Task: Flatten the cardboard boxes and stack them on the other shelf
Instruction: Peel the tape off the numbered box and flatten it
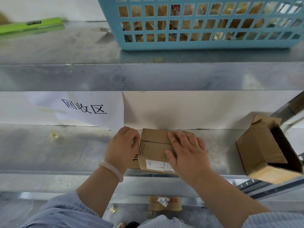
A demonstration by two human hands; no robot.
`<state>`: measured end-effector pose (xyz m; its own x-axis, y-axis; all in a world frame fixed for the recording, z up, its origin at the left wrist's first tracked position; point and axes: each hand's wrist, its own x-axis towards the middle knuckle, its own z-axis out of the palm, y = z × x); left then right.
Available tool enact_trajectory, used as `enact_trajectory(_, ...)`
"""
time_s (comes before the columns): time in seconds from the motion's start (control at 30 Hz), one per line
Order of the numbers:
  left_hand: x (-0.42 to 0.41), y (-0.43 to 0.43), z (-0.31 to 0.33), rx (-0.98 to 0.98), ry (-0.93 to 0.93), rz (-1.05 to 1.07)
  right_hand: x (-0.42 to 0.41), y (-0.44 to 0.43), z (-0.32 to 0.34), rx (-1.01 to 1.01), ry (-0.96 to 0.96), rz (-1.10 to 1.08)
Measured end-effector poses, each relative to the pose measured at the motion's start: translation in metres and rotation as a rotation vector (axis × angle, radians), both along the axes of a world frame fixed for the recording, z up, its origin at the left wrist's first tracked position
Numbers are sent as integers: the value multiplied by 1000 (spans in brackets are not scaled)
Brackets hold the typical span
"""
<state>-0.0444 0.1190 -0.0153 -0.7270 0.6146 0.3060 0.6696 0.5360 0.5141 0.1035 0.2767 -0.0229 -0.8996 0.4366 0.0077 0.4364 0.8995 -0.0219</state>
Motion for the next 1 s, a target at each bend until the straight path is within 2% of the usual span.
enact_trajectory(0.07,-5,-4,-1,-27,43,-77,0,-1,1,3,-4,-5)
enact_trajectory(0.17,-12,-10,-1,-6,-82,-106,0,-2,2,0,-7,-15)
enact_trajectory(0.23,-12,-8,-3,7,-171,-29,0,-3,2,0,4,-22)
enact_trajectory(0.33,-14,-4,-9,72,-427,136,0,-3,3,-1,26,-33)
enact_trajectory(0.43,-21,-4,-14,6,-707,108,0,-3,2,6,7,-28)
enact_trajectory(0.57,-19,-3,-18,20,-662,127,0,-3,2,7,8,-33)
enact_trajectory(0.63,-16,0,-22,93,-725,160,0,-2,1,6,-5,-28)
enact_trajectory(0.77,-15,-1,-29,453,-1197,274,0,-2,2,-2,8,-31)
enact_trajectory(0.8,-14,-2,-31,499,-1240,281,1,-2,2,-5,11,-32)
enact_trajectory(0.87,-11,-4,-37,473,-1160,263,1,-2,1,-14,20,-31)
enact_trajectory(0.97,-12,-4,-39,250,-826,249,1,-1,1,-9,22,-27)
enact_trajectory(1.0,-14,-3,-37,205,-777,221,1,-2,1,-11,27,-29)
